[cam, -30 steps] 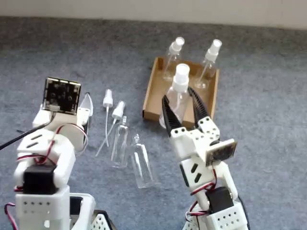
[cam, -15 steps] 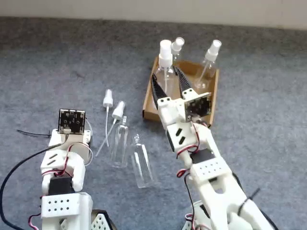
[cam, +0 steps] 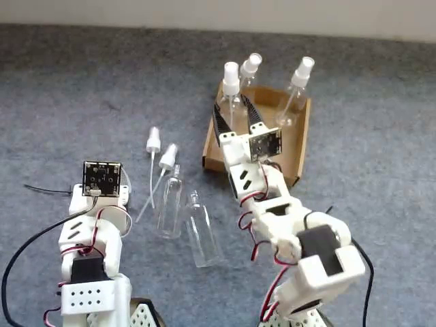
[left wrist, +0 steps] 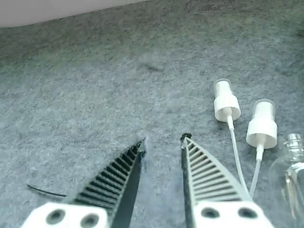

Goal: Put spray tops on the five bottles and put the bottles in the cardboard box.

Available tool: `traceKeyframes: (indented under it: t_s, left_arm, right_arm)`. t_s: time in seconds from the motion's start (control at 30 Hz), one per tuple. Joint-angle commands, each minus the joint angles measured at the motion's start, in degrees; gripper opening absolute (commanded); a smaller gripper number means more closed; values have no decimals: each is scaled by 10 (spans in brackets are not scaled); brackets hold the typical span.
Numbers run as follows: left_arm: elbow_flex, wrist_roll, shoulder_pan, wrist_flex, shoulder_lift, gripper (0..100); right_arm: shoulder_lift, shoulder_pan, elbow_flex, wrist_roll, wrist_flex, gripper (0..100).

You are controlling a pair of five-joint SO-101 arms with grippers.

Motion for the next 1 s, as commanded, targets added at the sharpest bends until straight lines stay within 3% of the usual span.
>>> traceKeyframes:
  t_s: [0.0, 0.17, 0.33, 0.47, 0.57, 0.67, 0.83, 0.97]
  left_arm:
    - [-4, -4, -6, -15, -7, 118]
    - [-3, -4, -6, -16, -7, 118]
    - [-28, -4, 5, -14, -7, 120]
    - [-80, -49, 72, -7, -7, 125]
    - [-124, -51, 156, 26, -7, 196]
    - [-174, -51, 213, 65, -7, 223]
    - [-217, -48, 226, 71, -2, 228]
    - [-240, -47, 299, 73, -2, 229]
  right_arm:
    - [5, 21, -56, -2, -18, 4]
    - [-80, 15, -28, -1, 20, 4]
    - [-264, -8, -13, -4, 276, 4]
    - [-389, -58, -64, -5, 527, 4]
    - [-440, -90, -113, -5, 664, 4]
    - [-444, -97, -161, -5, 742, 4]
    - [-447, -99, -217, -5, 850, 4]
    - [-442, -99, -266, -5, 913, 4]
